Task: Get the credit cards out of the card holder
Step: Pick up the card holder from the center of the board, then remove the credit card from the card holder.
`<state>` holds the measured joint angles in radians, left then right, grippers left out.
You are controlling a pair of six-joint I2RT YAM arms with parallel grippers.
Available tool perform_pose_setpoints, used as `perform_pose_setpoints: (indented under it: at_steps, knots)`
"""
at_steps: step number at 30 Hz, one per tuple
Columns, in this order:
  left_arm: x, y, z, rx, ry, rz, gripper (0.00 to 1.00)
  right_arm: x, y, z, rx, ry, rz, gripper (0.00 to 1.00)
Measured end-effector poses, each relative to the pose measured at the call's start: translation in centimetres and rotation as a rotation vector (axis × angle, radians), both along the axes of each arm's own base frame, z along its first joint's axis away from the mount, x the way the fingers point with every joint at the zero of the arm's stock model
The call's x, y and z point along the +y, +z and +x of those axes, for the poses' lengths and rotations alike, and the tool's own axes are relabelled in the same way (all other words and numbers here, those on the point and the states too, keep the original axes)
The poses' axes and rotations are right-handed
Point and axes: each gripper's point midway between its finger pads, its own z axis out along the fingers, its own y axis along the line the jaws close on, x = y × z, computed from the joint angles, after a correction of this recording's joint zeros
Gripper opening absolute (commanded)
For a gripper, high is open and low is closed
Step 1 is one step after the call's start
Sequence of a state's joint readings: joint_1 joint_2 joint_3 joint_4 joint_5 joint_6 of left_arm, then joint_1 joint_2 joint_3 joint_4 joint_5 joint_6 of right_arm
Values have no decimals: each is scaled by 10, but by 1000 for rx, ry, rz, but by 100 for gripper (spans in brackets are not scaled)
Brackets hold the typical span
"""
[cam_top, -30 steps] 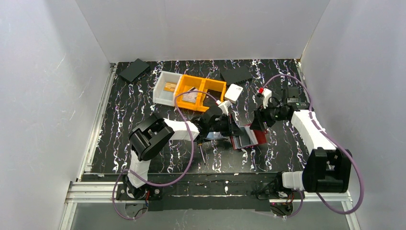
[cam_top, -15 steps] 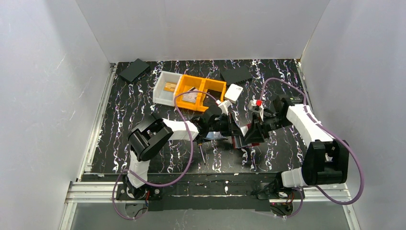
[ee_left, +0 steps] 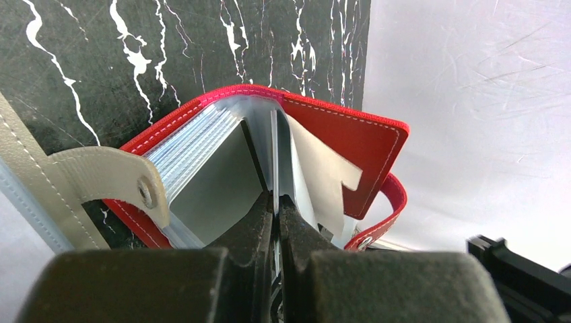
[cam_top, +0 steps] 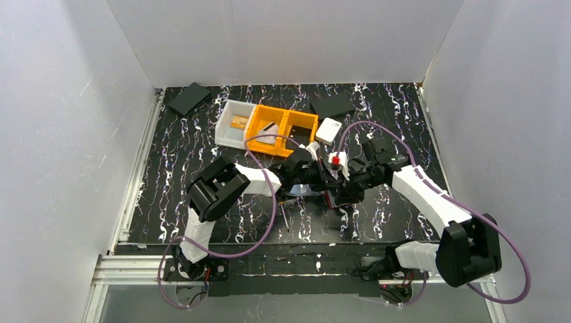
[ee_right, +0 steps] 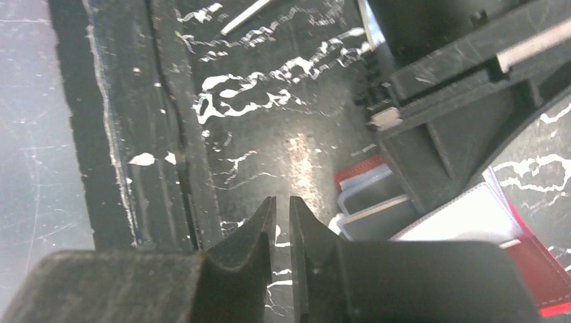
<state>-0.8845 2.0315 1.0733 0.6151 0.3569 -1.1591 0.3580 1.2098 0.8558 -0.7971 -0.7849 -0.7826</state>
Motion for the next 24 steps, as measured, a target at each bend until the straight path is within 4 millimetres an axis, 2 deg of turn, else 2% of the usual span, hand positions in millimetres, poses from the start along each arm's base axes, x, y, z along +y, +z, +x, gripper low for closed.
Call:
perform_pose_setpoints:
  at_steps: [6, 13, 24]
  knots:
    - [-1, 1, 1, 1, 3, -5, 0, -8, -26, 20, 20, -82, -121, 21]
    - [0, 1, 1, -1, 4, -5, 0, -16, -32, 38, -19, -168, -187, 26]
    - [8, -1, 2, -10, 9, 4, 0, -31, -43, 61, -47, -304, -285, 27]
